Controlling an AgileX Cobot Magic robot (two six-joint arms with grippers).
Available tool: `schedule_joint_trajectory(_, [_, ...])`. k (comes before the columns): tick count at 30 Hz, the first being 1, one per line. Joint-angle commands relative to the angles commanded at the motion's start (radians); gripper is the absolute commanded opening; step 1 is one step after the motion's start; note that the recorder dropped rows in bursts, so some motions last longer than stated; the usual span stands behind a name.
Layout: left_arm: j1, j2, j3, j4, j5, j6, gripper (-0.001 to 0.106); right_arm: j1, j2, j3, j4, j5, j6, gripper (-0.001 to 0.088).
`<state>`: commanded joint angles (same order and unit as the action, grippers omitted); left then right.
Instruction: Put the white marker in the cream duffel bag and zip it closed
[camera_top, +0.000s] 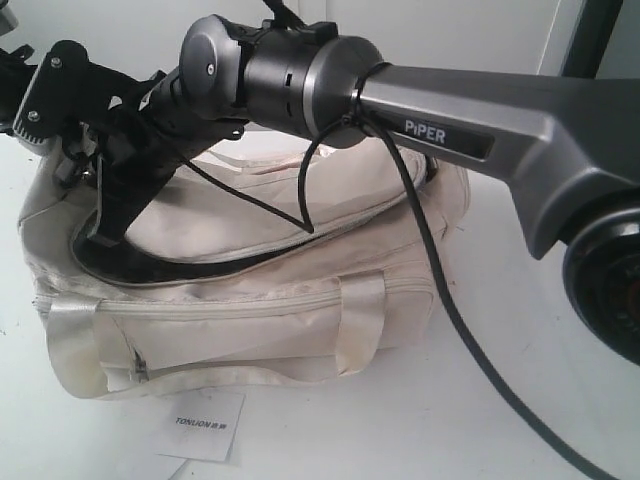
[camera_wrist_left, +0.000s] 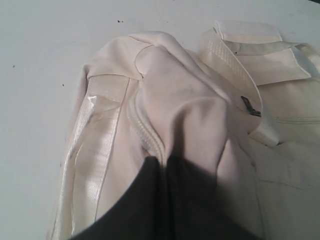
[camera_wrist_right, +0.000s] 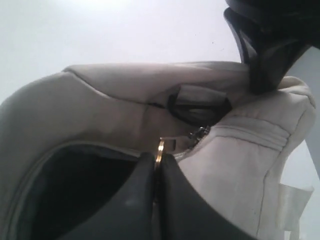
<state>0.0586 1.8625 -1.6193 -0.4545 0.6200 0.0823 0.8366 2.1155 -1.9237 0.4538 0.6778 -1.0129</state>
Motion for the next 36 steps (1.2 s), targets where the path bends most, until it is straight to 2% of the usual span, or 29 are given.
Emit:
schedule_joint_trajectory(5, [0.0, 0.0, 0.0, 0.0, -0.007, 0.0, 0.001, 0.0, -0.018, 0.0, 0.0, 0.014, 0.005, 0.0])
schedule_joint_trajectory(8, [0.0, 0.0, 0.0, 0.0, -0.006, 0.002, 0.002, 0.0, -0.007, 0.006, -0.002, -0.089, 0.005, 0.0])
schedule_joint_trajectory(10, [0.0, 0.0, 0.0, 0.005, -0.012, 0.002, 0.013, 0.0, 0.024, 0.006, -0.002, -0.178, 0.005, 0.0])
schedule_joint_trajectory(12, [0.0, 0.0, 0.0, 0.013, -0.014, 0.002, 0.029, 0.0, 0.046, 0.006, -0.002, -0.259, 0.008, 0.0])
schedule_joint_trajectory(15, [0.0, -0.007, 0.0, 0.013, -0.014, -0.007, 0.049, 0.0, 0.053, 0.006, 0.002, -0.278, 0.014, 0.0])
schedule_joint_trajectory(19, [0.0, -0.033, 0.0, 0.008, -0.033, -0.037, 0.056, 0.0, 0.053, 0.006, 0.0, -0.276, 0.014, 0.0])
schedule_joint_trajectory(23, [0.0, -0.073, 0.0, -0.007, -0.055, -0.037, 0.057, 0.0, 0.053, 0.006, 0.0, -0.256, 0.014, 0.0])
schedule_joint_trajectory(27, [-0.002, -0.077, 0.0, -0.081, -0.062, -0.013, 0.057, 0.0, 0.047, 0.006, 0.0, -0.243, 0.014, 0.0])
schedule_joint_trajectory(29, [-0.011, -0.06, 0.0, -0.132, -0.065, 0.074, 0.065, 0.0, 0.045, 0.006, 0.0, -0.241, 0.014, 0.0])
schedule_joint_trajectory(32, [-0.026, -0.032, 0.0, -0.172, -0.07, 0.139, 0.084, 0.0, 0.045, 0.006, 0.0, -0.238, 0.014, 0.0])
schedule_joint_trajectory(34, [-0.034, -0.019, 0.0, -0.163, -0.088, 0.16, 0.087, 0.0, 0.045, 0.006, -0.002, -0.231, 0.014, 0.0])
schedule_joint_trajectory(36, [-0.036, -0.008, 0.0, -0.161, -0.096, 0.211, 0.086, 0.0, 0.045, 0.006, -0.002, -0.231, 0.014, 0.0])
